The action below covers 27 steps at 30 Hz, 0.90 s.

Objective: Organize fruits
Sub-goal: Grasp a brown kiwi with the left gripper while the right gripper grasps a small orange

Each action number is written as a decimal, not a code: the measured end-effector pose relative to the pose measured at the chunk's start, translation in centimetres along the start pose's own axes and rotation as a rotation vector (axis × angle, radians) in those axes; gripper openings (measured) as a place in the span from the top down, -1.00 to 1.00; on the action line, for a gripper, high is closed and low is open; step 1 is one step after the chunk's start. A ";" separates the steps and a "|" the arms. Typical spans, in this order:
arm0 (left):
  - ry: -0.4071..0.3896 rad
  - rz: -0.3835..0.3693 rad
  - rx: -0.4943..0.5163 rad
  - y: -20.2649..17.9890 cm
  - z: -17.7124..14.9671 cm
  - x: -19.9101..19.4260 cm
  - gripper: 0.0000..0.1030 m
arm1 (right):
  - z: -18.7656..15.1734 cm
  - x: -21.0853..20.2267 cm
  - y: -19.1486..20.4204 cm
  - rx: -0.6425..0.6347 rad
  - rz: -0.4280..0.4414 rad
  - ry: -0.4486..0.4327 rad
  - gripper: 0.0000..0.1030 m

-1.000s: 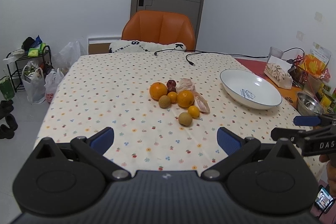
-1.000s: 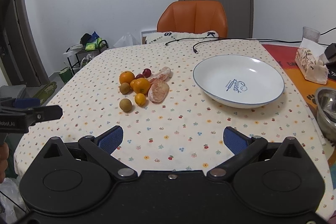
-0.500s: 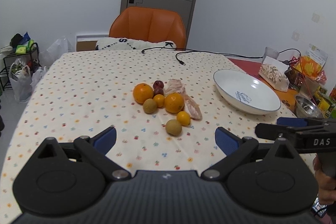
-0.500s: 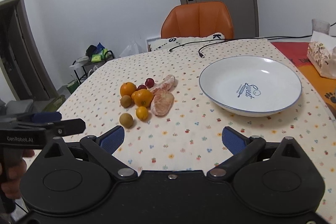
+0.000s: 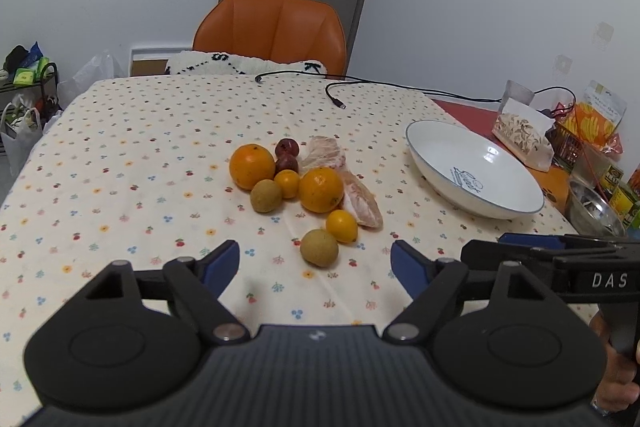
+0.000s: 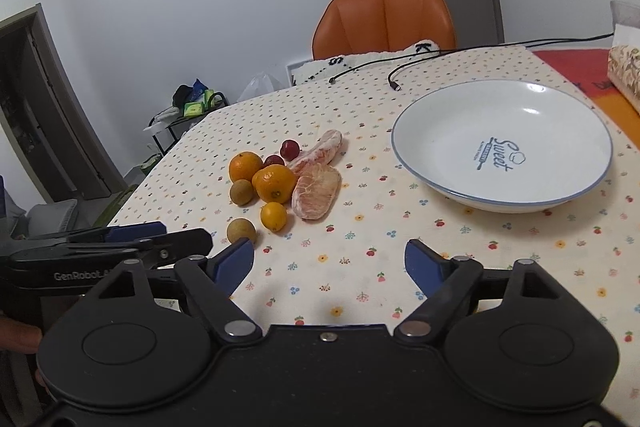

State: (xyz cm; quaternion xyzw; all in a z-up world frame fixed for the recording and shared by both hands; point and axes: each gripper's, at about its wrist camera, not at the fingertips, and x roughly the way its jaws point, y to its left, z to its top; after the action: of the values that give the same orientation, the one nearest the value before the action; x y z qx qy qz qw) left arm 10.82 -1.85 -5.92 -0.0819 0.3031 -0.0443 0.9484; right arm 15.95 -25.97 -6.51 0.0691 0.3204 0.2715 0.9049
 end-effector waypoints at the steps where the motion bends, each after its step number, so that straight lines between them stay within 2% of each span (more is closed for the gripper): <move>1: 0.003 0.000 0.001 0.0 0.0 0.2 -0.54 | 0.0 0.2 -0.1 0.003 0.004 0.004 -0.57; 13: 0.040 -0.022 0.000 -0.5 0.4 2.8 -0.21 | 0.4 2.2 -0.6 0.022 0.034 0.035 -0.48; 15: 0.040 -0.026 0.000 -0.5 0.5 3.0 -0.18 | 0.5 2.5 -0.7 0.027 0.043 0.044 -0.35; 22: 0.054 -0.022 -0.012 -0.1 0.4 4.2 -0.01 | 0.6 3.6 -0.3 0.028 0.064 0.063 -0.27; 25: 0.066 -0.022 -0.030 0.4 0.4 4.8 0.28 | 0.8 4.0 -0.3 0.029 0.064 0.066 -0.25; 27: 0.062 -0.026 -0.033 0.6 0.4 4.9 0.52 | 0.9 4.3 -0.3 0.033 0.068 0.071 -0.16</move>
State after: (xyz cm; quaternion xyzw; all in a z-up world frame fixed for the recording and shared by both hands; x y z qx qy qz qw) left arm 15.01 -1.82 -8.48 -0.1001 0.3317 -0.0542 0.9365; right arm 19.45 -23.87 -8.25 0.0852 0.3543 0.2991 0.8819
